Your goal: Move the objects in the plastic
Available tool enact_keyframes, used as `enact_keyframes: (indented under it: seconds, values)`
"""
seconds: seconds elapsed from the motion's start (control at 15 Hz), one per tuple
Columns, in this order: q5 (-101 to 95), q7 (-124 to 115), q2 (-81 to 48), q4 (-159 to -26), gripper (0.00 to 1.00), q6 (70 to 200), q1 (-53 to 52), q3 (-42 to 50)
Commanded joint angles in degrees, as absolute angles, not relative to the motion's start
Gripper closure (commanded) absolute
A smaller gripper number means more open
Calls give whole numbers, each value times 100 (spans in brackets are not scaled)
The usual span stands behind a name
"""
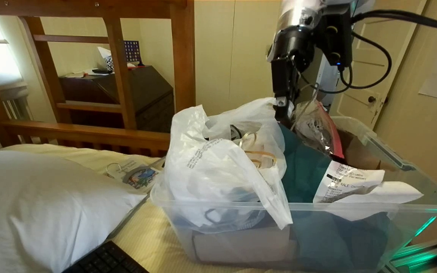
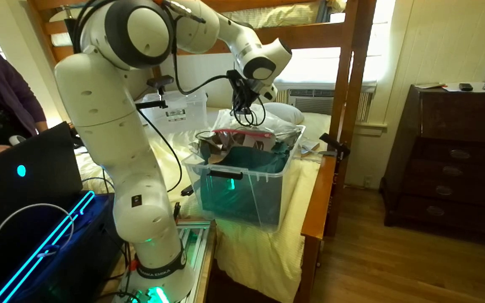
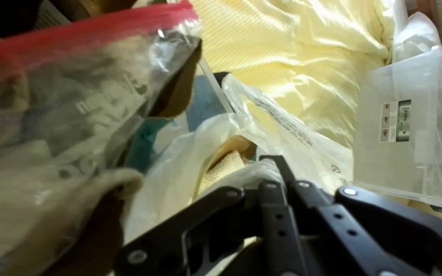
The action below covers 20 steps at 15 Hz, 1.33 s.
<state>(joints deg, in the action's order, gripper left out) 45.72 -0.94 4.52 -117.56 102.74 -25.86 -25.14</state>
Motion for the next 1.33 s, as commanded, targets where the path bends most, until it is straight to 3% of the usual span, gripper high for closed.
enact_keyframes:
  seconds: [0.0,0.13,0.2,0.27,0.4,1.0,1.27]
  values:
    - [4587,93,78,-11953,100,10010,-2488,-2459]
    - [4482,98,-102,-11956,98,10005,-2487,-2467]
    - [4425,49,-138,-11942,73,10000,-2487,-2467]
    - [4361,-82,-106,-11874,73,9996,-2507,-2483]
    - [4025,-459,84,-11779,63,9908,-2534,-2499]
    - [1486,-1961,907,-10850,1,8835,-2517,-2761]
    - [682,-2259,1014,-10818,0,9373,-2486,-2919]
